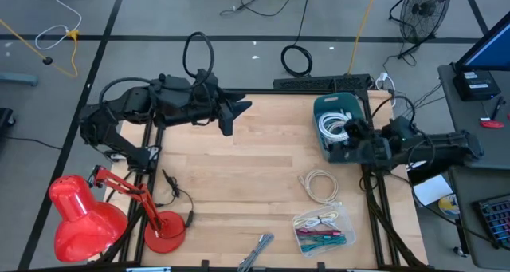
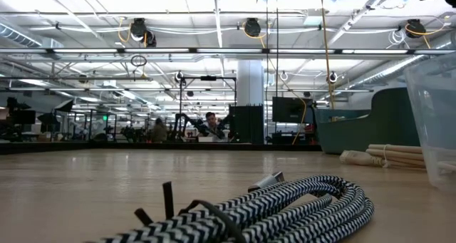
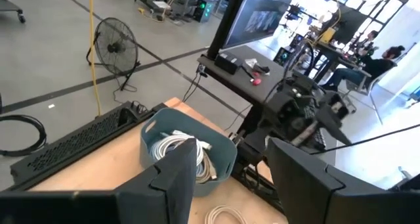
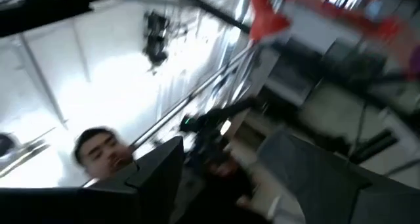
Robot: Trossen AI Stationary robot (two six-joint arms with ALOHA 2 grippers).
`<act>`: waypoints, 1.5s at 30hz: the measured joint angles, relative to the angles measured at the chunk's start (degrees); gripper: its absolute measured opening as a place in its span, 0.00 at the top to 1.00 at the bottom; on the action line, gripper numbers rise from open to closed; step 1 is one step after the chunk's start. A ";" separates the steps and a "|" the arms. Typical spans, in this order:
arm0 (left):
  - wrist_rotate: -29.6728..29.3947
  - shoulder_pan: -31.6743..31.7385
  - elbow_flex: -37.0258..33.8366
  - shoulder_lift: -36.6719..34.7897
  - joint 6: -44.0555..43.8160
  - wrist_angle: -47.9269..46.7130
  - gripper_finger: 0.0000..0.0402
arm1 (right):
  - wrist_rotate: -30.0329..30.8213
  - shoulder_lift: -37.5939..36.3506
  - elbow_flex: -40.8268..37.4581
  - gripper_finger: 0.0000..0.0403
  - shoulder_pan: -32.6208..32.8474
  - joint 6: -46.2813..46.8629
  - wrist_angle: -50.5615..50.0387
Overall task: Pick & Place USB Port
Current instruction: Put the light brown hdmi cable into the blue bin
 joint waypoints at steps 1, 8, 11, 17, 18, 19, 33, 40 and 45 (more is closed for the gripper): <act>0.02 0.01 0.00 0.00 -0.02 0.00 0.52 | 0.19 0.00 0.00 0.38 1.95 0.49 -0.05; 0.00 0.01 0.00 0.69 -0.42 -0.43 0.52 | 8.11 0.67 0.00 0.38 14.83 -0.37 -0.96; 0.15 0.01 -0.04 1.57 -0.45 -0.85 0.52 | 11.62 1.61 0.00 0.38 20.30 -1.65 -2.51; 3.79 1.17 -0.02 4.43 -2.00 -0.42 0.52 | 17.33 3.35 0.00 0.41 29.74 -3.40 -16.45; 5.02 1.40 -0.05 4.71 -2.19 -0.70 0.52 | 18.19 3.64 -0.02 0.42 30.63 -3.49 -19.83; 6.23 1.63 -0.07 5.10 -2.49 -0.78 0.52 | 18.61 3.85 -0.01 0.43 31.11 -3.54 -23.25; 15.65 4.80 -0.07 10.34 -4.69 4.80 0.52 | 24.23 4.50 -0.02 0.51 21.42 -9.34 -64.76; 16.65 4.78 -0.04 10.99 -5.48 5.89 0.52 | 24.41 11.36 -0.02 0.51 18.13 -14.50 -64.63; 16.75 4.78 -0.04 10.93 -5.60 5.91 0.52 | 18.97 19.47 0.84 0.51 18.93 -15.34 -61.40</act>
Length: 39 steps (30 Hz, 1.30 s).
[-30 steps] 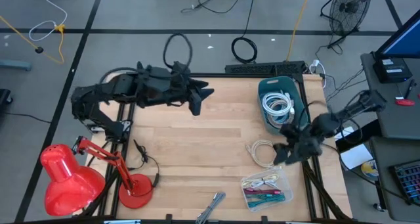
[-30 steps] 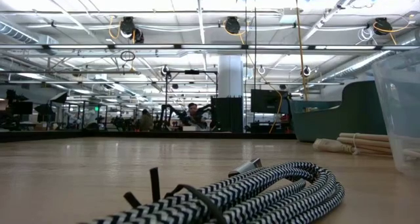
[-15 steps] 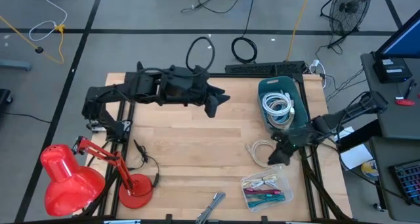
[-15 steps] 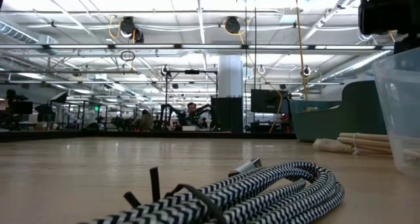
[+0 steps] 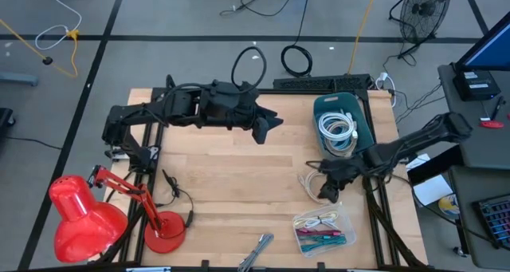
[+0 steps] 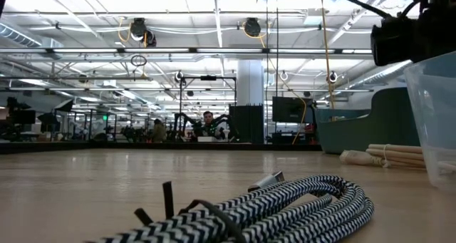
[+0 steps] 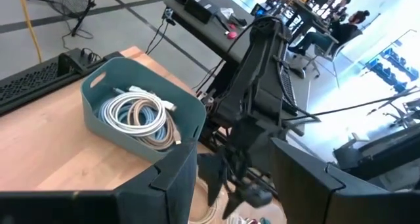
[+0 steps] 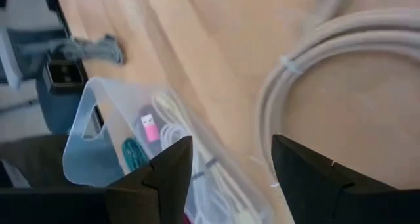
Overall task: Pick & Place USB Port
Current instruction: Put the light brown hdmi cable into the blue bin
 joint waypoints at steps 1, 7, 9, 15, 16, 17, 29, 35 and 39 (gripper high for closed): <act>0.01 0.00 0.00 0.00 -0.02 0.00 0.52 | -0.41 1.57 1.02 0.51 0.33 -0.56 0.08; 1.31 -0.73 0.00 0.00 -0.37 -0.11 0.52 | 4.85 12.18 11.76 0.51 2.79 -5.90 -7.15; 1.33 -1.19 0.00 0.00 -0.23 -0.34 0.52 | 8.17 15.54 15.76 0.51 3.46 -8.11 -12.00; 1.32 -2.04 0.00 0.00 -0.39 -0.44 0.52 | 8.42 21.98 20.36 0.51 3.70 -9.64 -17.50; 1.32 -2.20 0.00 0.00 -0.37 -0.44 0.52 | 8.41 22.35 20.36 0.51 3.80 -8.98 -17.58; 1.32 -2.35 0.00 0.00 -0.39 -0.44 0.52 | 8.40 22.71 20.36 0.51 3.86 -8.74 -17.59; 0.89 -2.75 0.00 0.00 -0.83 -0.44 0.52 | 11.76 23.24 17.20 0.51 3.83 -10.02 -15.74; 0.89 -2.75 0.00 0.00 -1.12 -0.43 0.52 | 10.93 23.24 12.31 0.51 3.83 -8.62 -12.98; 0.91 -2.75 0.00 0.00 -1.25 -0.44 0.52 | 9.53 23.24 10.04 0.51 3.83 -7.01 -7.88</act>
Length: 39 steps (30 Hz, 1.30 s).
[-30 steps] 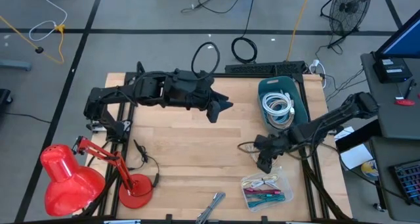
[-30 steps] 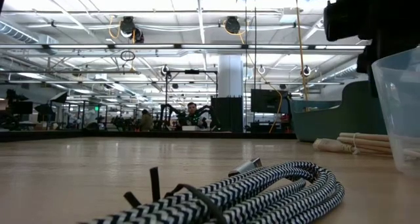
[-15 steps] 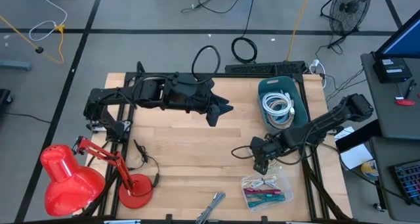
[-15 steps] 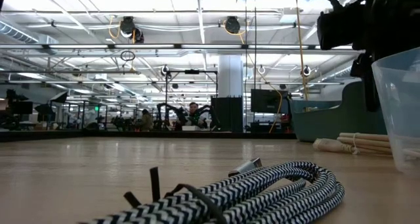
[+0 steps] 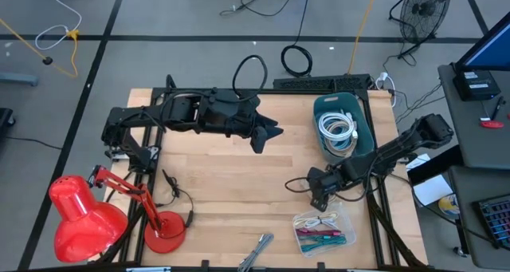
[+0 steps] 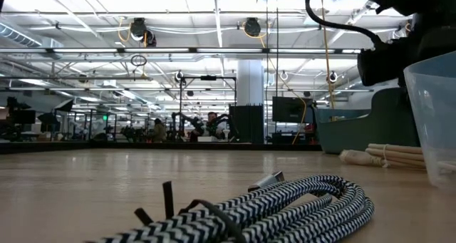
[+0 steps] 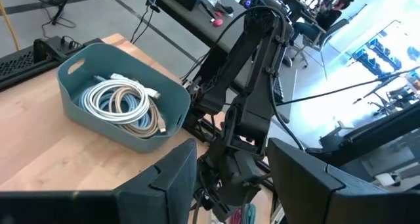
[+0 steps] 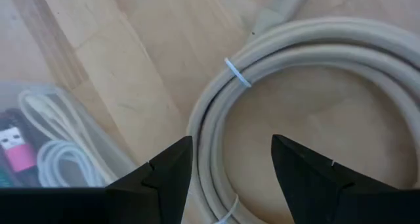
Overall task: Pick & Place USB Port
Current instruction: Put the light brown hdmi cable into the blue bin
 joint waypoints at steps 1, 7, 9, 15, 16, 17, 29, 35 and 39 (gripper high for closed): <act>0.00 0.00 0.00 0.00 0.00 0.00 0.52 | -0.05 0.00 -0.11 0.51 0.00 0.12 0.66; 0.00 0.00 0.00 0.00 0.00 0.00 0.52 | 0.31 0.00 -0.17 0.51 -0.05 -0.55 1.15; 0.02 0.00 0.00 0.00 0.02 -0.05 0.52 | -0.90 -0.12 -0.17 0.51 -0.09 0.15 1.19; -0.02 0.00 0.00 0.00 0.45 -0.13 0.52 | -2.85 -0.52 -0.19 0.51 -0.09 1.63 2.24; -0.02 0.00 0.00 0.00 0.46 -0.12 0.52 | -3.16 -0.52 -0.20 0.51 -0.09 1.81 2.35; -0.02 0.00 0.00 -0.02 0.46 -0.13 0.52 | -3.78 -0.52 -0.21 0.51 -0.09 1.96 2.65; -0.11 0.00 0.00 -0.02 0.48 -0.13 0.52 | -1.03 1.93 -0.21 0.51 -0.09 0.66 5.75; -0.22 0.00 0.00 -0.02 0.26 -0.12 0.52 | -0.83 5.15 -0.19 0.51 -0.07 0.47 7.24; -0.50 0.00 0.00 -0.04 -0.20 -0.11 0.52 | -0.83 6.95 -0.02 0.56 -0.07 0.12 7.47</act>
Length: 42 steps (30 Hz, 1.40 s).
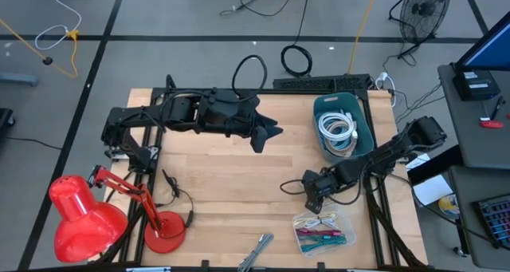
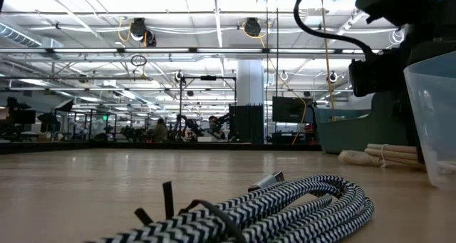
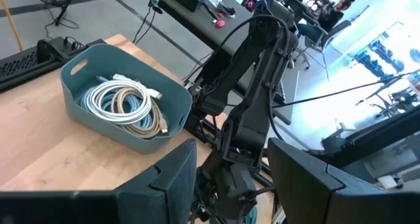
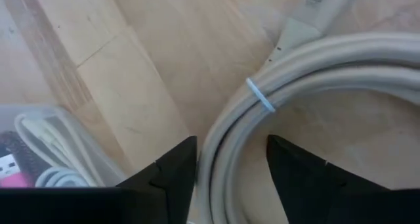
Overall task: Pick & Place USB Port
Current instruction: Put the light brown hdmi cable into the blue bin
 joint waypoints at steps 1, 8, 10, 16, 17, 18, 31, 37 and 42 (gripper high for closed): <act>-0.15 0.00 0.00 0.00 -0.02 -0.02 0.52 | -0.04 0.04 0.00 0.59 0.00 0.00 0.02; -0.59 0.00 0.00 0.00 -0.07 0.00 0.52 | -3.33 -3.35 -0.26 0.91 -1.00 -2.12 0.18; -0.63 0.05 0.00 0.00 -0.07 0.03 0.52 | -4.95 -5.46 -0.24 0.93 -1.94 -3.26 1.37; -3.69 0.27 0.00 -0.02 -0.04 -2.24 0.52 | -6.68 -10.78 1.78 0.91 -4.53 -6.66 0.17; -5.02 0.42 0.00 -0.02 -0.08 -3.42 0.52 | -7.09 -11.57 2.50 0.91 -4.69 -7.62 -0.60; -6.58 0.61 0.00 -0.02 -0.39 -5.10 0.52 | -7.69 -12.28 3.24 0.92 -4.94 -8.62 -1.17; 8.15 15.14 -11.30 1.05 -12.05 -23.23 0.53 | -16.30 -18.86 21.72 0.92 -3.31 -23.21 -19.41; 31.89 20.18 -28.86 1.07 -17.05 6.22 0.53 | -9.13 -20.00 32.72 0.92 3.06 -27.63 -36.05; 42.45 20.78 -42.32 1.07 -35.52 43.45 0.53 | -4.66 -19.44 38.16 0.92 10.29 -31.36 -54.85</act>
